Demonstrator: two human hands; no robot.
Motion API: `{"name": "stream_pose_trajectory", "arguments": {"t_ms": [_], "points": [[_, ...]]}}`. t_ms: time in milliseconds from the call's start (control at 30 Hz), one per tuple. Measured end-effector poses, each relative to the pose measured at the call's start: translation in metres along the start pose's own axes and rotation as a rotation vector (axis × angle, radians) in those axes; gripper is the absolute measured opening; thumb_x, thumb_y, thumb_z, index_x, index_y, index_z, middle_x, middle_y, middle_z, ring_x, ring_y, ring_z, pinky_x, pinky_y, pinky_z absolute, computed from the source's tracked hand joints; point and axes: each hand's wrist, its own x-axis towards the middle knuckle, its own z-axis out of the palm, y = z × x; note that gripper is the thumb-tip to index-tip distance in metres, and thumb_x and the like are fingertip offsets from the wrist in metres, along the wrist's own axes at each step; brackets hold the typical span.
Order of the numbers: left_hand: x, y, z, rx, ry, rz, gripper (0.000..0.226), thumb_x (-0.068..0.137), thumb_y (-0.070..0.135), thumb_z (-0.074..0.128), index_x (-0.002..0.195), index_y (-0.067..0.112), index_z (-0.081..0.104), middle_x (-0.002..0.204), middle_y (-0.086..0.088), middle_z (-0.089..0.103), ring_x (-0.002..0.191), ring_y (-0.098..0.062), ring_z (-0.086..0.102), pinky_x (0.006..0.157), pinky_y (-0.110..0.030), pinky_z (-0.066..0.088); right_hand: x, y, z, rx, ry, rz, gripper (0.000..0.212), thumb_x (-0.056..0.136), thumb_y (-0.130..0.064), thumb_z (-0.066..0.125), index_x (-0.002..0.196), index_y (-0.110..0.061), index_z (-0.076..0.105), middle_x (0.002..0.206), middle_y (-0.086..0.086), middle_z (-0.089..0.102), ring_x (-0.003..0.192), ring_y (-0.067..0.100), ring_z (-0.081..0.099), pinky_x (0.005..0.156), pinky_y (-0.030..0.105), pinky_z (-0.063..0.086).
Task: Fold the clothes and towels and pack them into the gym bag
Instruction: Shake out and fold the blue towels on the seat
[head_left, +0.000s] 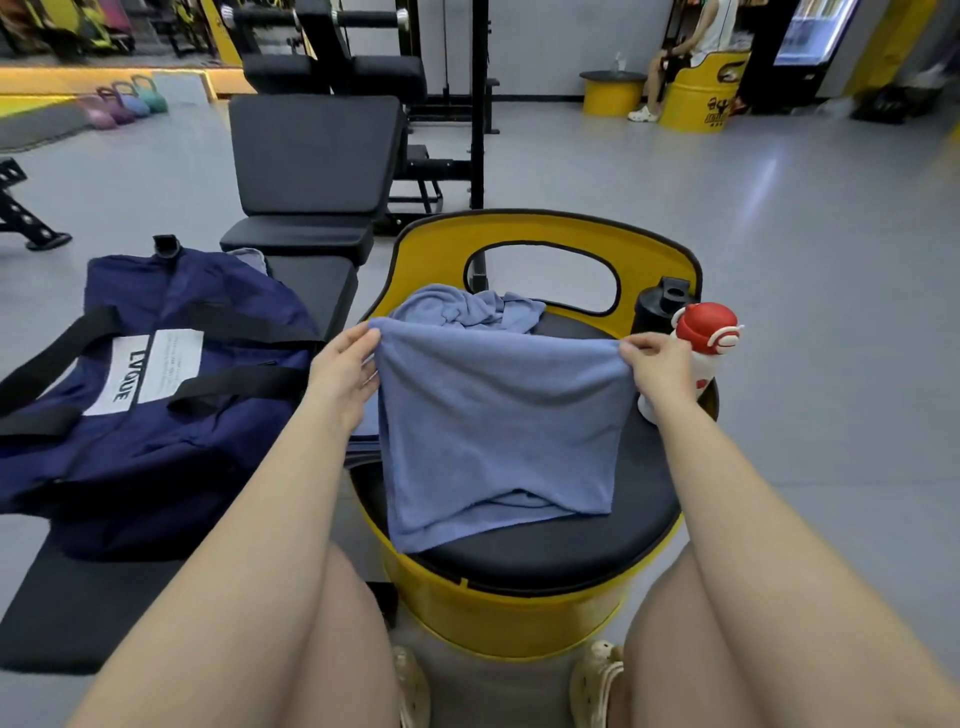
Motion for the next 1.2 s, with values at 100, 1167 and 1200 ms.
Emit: {"name": "stream_pose_trajectory", "arguments": {"t_ms": [100,1167,1200], "points": [[-0.01,0.009,0.0,-0.065,-0.001,0.059,0.027,0.096,0.014,0.054,0.122,0.015,0.055,0.112,-0.003,0.063,0.101,-0.015,0.06,0.083,-0.025,0.049,-0.016,-0.016,-0.01,0.077,0.057,-0.09,0.019,0.094,-0.014,0.057,0.107,-0.009,0.069,0.099,0.003,0.066,0.094,0.016,0.057,0.078,0.025,0.041],[-0.035,0.02,-0.009,-0.056,-0.09,-0.181,0.037,0.099,0.023,0.049,0.135,0.018,0.05,0.107,0.0,0.064,0.087,-0.013,0.06,0.071,-0.026,0.047,-0.031,-0.014,-0.021,0.628,-0.331,0.417,0.03,0.096,-0.007,0.052,0.126,-0.007,0.057,0.116,0.009,0.06,0.092,0.017,0.059,0.072,0.024,0.049],[-0.036,0.02,-0.009,-0.063,-0.09,-0.203,0.035,0.099,0.023,0.047,0.134,0.018,0.05,0.096,0.003,0.064,0.077,-0.01,0.057,0.066,-0.024,0.045,-0.032,-0.015,-0.022,0.636,-0.32,0.417,0.03,0.097,-0.006,0.051,0.126,-0.007,0.057,0.114,0.008,0.06,0.087,0.015,0.059,0.067,0.022,0.048]]}}
